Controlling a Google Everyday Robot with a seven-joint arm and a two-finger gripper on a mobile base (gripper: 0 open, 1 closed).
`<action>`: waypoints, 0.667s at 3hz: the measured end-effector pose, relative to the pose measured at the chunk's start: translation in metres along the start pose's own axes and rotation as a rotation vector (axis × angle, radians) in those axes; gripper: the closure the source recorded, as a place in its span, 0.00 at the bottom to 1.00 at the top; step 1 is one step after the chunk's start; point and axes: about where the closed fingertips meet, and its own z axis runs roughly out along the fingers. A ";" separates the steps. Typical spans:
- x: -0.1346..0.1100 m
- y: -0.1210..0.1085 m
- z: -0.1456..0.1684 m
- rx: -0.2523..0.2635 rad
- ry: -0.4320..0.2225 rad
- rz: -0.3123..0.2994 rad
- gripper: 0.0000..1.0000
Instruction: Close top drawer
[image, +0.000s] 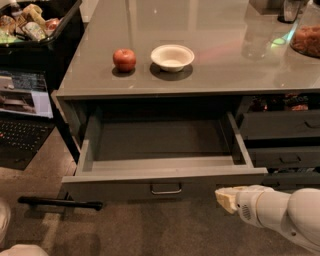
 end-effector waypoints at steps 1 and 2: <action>-0.030 -0.009 0.019 0.008 -0.037 -0.021 1.00; -0.045 -0.013 0.027 0.010 -0.057 -0.037 1.00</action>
Offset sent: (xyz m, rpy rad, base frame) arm 0.1542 0.0312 0.0312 -0.0095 -0.1944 0.0387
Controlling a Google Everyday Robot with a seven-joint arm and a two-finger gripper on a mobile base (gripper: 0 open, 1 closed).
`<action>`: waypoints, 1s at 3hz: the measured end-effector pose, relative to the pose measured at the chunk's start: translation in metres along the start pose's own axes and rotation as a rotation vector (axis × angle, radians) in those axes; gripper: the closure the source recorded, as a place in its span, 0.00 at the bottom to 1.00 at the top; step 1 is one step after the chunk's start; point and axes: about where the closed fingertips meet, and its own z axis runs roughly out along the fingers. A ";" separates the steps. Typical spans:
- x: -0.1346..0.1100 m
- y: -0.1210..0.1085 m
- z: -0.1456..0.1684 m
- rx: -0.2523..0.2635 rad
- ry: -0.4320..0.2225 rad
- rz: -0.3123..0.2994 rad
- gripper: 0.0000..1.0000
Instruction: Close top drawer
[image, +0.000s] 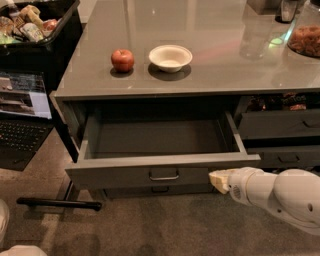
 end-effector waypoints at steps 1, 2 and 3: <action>-0.038 -0.009 0.023 0.003 -0.047 -0.042 1.00; -0.053 -0.012 0.030 0.005 -0.068 -0.064 1.00; -0.080 -0.017 0.042 0.009 -0.097 -0.105 1.00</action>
Offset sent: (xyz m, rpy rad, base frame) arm 0.1141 0.0267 0.0374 -0.0266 -0.1751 0.0601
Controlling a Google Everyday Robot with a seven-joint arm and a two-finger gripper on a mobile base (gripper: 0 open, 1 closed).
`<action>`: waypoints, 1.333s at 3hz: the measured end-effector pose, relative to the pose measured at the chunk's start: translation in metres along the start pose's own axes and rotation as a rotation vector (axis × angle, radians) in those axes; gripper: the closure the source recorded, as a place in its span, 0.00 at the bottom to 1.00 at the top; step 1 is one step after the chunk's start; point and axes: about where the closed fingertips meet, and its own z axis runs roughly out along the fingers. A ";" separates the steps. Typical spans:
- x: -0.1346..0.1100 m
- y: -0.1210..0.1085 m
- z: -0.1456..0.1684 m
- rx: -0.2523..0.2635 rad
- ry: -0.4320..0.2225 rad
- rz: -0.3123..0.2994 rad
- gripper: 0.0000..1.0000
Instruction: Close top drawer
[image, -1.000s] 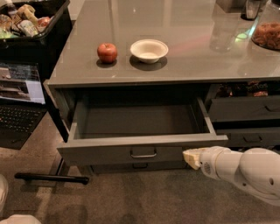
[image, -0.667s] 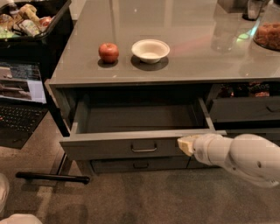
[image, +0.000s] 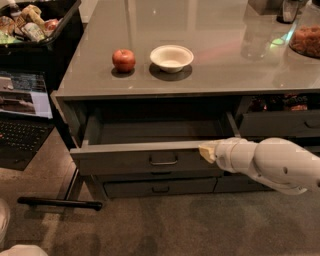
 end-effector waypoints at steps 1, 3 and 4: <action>-0.008 -0.002 0.006 0.000 -0.006 -0.015 1.00; -0.020 -0.002 0.016 -0.007 -0.012 -0.036 1.00; -0.038 0.000 0.035 -0.021 -0.015 -0.067 1.00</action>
Offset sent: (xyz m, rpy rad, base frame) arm 0.0588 0.0271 0.0131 -0.0364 -0.0516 0.0650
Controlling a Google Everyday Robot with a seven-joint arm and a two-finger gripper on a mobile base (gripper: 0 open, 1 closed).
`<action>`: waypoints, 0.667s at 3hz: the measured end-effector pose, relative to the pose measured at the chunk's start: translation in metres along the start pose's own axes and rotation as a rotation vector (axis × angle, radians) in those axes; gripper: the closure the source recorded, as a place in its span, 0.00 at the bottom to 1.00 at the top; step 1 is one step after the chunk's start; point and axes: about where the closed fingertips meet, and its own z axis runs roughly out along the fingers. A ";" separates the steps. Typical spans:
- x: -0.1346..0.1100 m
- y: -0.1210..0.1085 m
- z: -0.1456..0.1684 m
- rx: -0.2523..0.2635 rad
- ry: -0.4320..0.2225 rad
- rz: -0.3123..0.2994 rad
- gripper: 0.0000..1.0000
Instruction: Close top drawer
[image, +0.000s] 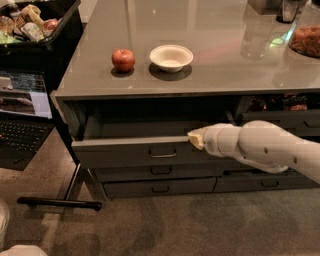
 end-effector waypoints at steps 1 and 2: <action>-0.015 0.004 0.017 -0.024 0.003 -0.027 1.00; -0.012 0.014 0.013 -0.059 0.010 -0.039 1.00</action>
Offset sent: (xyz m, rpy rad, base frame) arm -0.0127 0.0107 0.0018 0.0051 0.0276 0.0917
